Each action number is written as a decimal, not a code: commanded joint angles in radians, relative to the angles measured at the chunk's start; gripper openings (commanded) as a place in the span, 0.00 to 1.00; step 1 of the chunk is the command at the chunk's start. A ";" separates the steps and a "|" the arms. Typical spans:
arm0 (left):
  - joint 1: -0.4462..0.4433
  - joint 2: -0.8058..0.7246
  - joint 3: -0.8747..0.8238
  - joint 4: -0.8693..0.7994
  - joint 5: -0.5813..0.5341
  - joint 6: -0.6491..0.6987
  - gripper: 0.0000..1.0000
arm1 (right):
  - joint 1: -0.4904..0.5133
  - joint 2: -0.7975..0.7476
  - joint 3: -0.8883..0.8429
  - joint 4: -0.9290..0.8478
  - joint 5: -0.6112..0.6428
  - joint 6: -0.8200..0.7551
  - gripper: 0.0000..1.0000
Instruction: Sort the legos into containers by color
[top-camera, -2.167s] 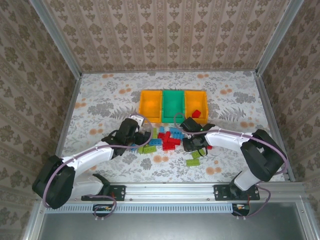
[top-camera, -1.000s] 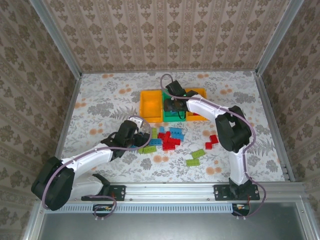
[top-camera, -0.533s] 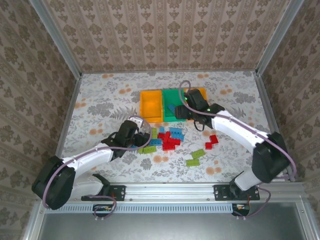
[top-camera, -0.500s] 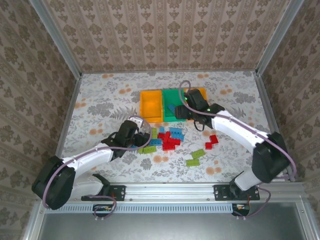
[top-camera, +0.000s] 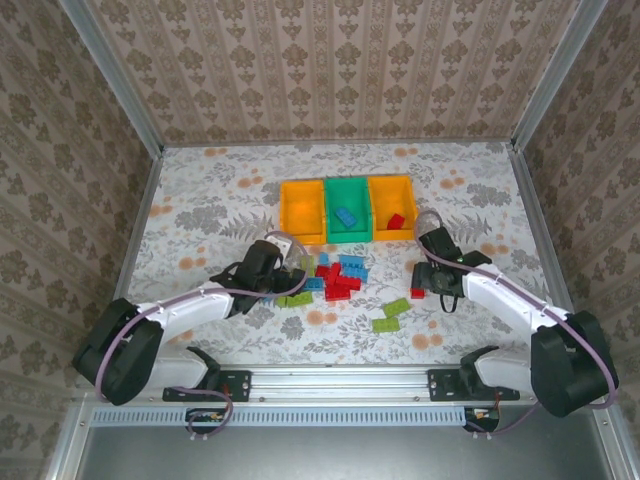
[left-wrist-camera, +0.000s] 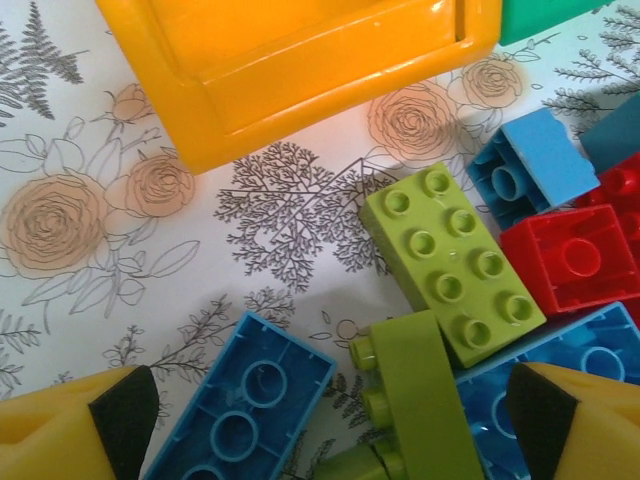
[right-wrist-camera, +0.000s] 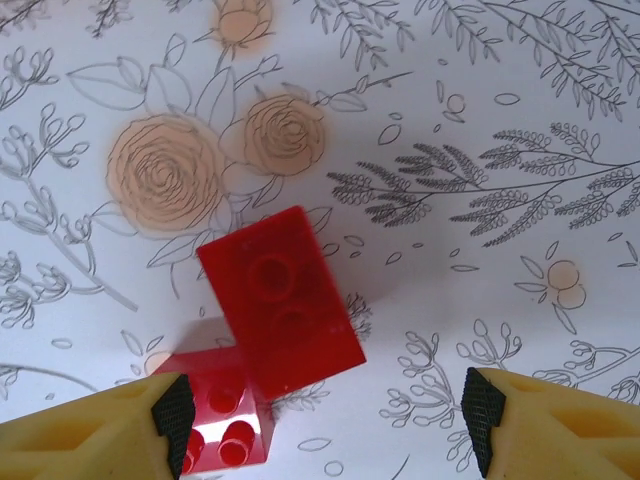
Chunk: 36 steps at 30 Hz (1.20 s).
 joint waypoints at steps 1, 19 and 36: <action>-0.010 -0.001 0.032 0.014 0.011 -0.013 0.94 | -0.007 0.052 0.027 0.028 -0.036 -0.003 0.75; -0.018 0.010 0.037 0.015 -0.003 -0.008 0.95 | -0.005 0.118 0.107 0.072 -0.034 -0.040 0.32; -0.056 0.030 0.079 -0.031 -0.024 -0.011 1.00 | -0.012 0.452 0.633 0.132 -0.147 -0.129 0.29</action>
